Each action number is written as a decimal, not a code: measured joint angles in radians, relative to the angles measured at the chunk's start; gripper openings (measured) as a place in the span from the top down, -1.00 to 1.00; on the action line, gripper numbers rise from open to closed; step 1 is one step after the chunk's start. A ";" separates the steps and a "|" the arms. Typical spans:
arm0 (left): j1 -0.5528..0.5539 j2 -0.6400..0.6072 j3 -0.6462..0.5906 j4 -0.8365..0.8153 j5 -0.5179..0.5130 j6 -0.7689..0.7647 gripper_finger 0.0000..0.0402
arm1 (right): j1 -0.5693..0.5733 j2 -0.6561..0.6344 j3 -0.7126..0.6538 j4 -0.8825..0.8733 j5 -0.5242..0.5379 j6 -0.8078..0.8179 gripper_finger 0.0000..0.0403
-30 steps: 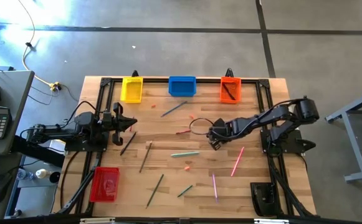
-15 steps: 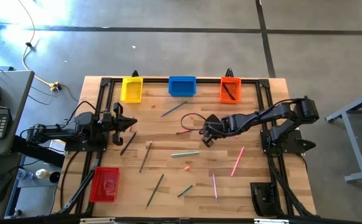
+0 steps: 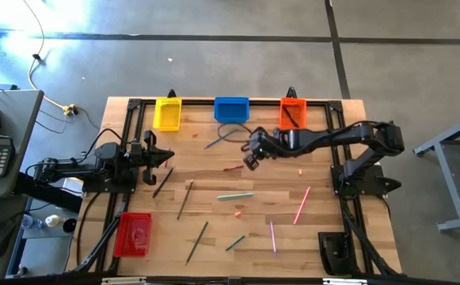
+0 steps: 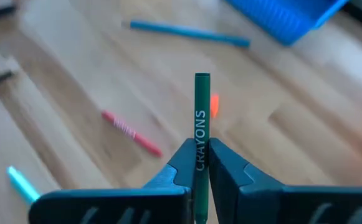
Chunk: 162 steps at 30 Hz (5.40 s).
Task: Sort crayons/erasers/pens/pencils in bins
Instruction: Put the green crayon into the blue bin, then put the black colored pencil into the yellow bin
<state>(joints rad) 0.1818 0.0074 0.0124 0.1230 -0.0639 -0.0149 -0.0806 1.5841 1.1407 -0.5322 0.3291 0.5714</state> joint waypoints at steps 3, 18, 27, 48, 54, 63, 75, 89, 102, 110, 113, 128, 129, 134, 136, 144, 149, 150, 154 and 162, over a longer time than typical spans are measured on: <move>0.000 0.000 0.000 0.000 0.000 0.000 1.00 | -0.039 0.000 0.028 0.037 -0.007 -0.042 0.94; 0.000 0.001 0.000 -0.001 0.000 0.000 1.00 | -0.228 0.219 0.265 0.080 -0.057 -0.302 0.94; 0.000 0.001 0.000 -0.002 -0.001 0.000 1.00 | -0.378 0.459 0.555 0.033 -0.062 -0.574 0.94; 0.000 0.001 0.000 -0.001 -0.001 0.037 1.00 | -0.476 0.693 0.810 -0.166 -0.160 -0.696 0.94; 0.000 0.001 0.000 -0.001 -0.004 0.046 1.00 | -0.488 0.705 0.808 -0.160 -0.186 -0.696 0.94; 0.000 0.001 0.000 -0.001 -0.004 0.045 1.00 | -0.489 0.708 0.808 -0.150 -0.200 -0.701 0.94; 0.000 0.001 0.000 -0.001 -0.003 0.045 1.00 | -0.494 0.719 0.808 -0.152 -0.184 -0.685 0.94; 0.000 0.001 0.000 -0.001 -0.003 0.045 1.00 | -0.511 0.731 0.808 -0.165 -0.327 -0.682 0.94; 0.000 0.001 0.000 -0.001 -0.003 0.045 1.00 | -0.501 0.732 0.808 -0.211 -0.352 -0.613 0.94; 0.000 0.001 0.000 -0.001 -0.003 0.045 1.00 | -0.502 0.732 0.808 -0.211 -0.360 -0.575 0.93; 0.000 0.001 0.000 -0.001 -0.003 0.045 1.00 | -0.502 0.732 0.808 -0.210 -0.360 -0.575 0.84; 0.000 0.001 0.000 -0.001 -0.003 0.045 1.00 | -0.450 0.713 1.012 -0.357 -0.289 -0.796 0.77; 0.000 0.001 0.000 -0.001 -0.003 0.045 1.00 | -0.441 0.702 1.004 -0.344 -0.295 -0.814 0.87; 0.000 0.001 0.000 -0.001 -0.001 0.045 1.00 | -0.408 0.642 0.848 -0.142 -0.321 -0.840 0.93; 0.000 0.001 0.000 -0.001 0.000 0.045 1.00 | -0.398 0.603 0.761 -0.035 -0.324 -0.838 0.97; 0.000 0.001 0.000 0.011 0.000 0.038 1.00 | -0.388 0.402 0.281 0.541 -0.423 -0.732 0.99; 0.001 0.002 0.000 0.030 -0.016 0.014 1.00 | -0.383 0.254 -0.021 0.842 -0.433 -0.683 1.00; 0.002 0.002 0.000 0.046 -0.027 0.014 1.00 | -0.382 0.220 -0.073 0.887 -0.436 -0.684 1.00; 0.001 0.022 0.002 0.057 -0.071 -0.024 1.00 | -0.395 0.111 -0.234 1.027 -0.454 -0.703 1.00; 0.029 0.284 0.090 0.045 -0.159 -0.037 1.00 | -0.410 -0.070 -0.497 1.233 -0.463 -0.673 1.00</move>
<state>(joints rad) 0.2109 0.2912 0.1027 0.1682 -0.2230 -0.0522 -0.4905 1.5136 0.6435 0.7013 -0.1335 -0.1015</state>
